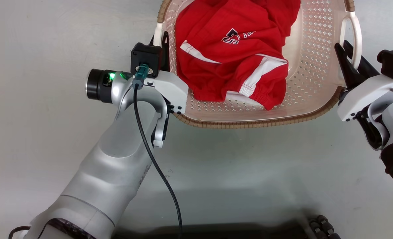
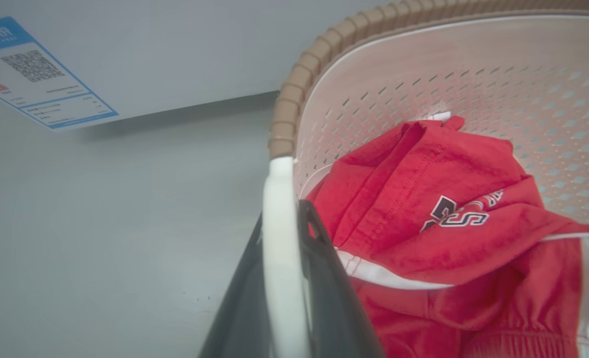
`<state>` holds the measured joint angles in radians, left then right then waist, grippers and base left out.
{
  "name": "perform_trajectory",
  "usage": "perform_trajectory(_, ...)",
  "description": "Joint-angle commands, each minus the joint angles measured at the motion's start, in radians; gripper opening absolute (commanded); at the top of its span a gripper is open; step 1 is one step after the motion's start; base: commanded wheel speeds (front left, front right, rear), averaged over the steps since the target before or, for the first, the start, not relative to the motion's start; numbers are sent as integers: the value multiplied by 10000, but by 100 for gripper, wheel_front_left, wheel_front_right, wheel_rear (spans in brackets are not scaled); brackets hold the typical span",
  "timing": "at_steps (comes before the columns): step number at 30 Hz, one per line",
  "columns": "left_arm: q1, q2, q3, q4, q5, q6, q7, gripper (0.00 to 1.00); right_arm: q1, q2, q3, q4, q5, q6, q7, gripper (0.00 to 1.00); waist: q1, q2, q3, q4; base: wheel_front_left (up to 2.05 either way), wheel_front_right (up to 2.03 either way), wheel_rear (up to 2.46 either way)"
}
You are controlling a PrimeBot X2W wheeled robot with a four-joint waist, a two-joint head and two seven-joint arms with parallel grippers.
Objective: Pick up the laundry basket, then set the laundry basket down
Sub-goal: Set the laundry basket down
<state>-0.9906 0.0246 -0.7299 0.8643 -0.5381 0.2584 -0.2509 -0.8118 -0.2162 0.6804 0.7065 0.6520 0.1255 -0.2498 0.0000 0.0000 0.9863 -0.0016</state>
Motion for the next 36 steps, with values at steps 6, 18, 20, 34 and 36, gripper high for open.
perform_trajectory(6, -152, 256, -28, -205, -94, 0, -109, 0, 469, -303, 140, -28, -171, 52, -120, 0, 0, 0, 111, -23, 0, 0, 0)
perform_trajectory(18, -186, 256, -504, -465, -1157, 259, -109, 100, 193, -235, 27, 130, -184, 52, -120, 100, 0, 0, 564, -69, 0, 0, 0)
perform_trajectory(20, -237, 256, -610, -509, -1238, 308, -109, 100, 171, -240, -9, 108, -186, 52, -120, 100, 0, 0, 604, -62, 0, 0, 0)
perform_trajectory(34, -256, 256, -763, -665, -1511, 425, -109, 100, 210, -252, -180, -38, -326, 52, -120, 100, 0, 0, 512, 55, 0, 0, 0)
perform_trajectory(36, -213, 256, -779, -685, -1540, 419, -109, 100, 222, -251, -195, -63, -321, 52, -120, 100, 0, 0, 440, 74, 0, 0, 0)
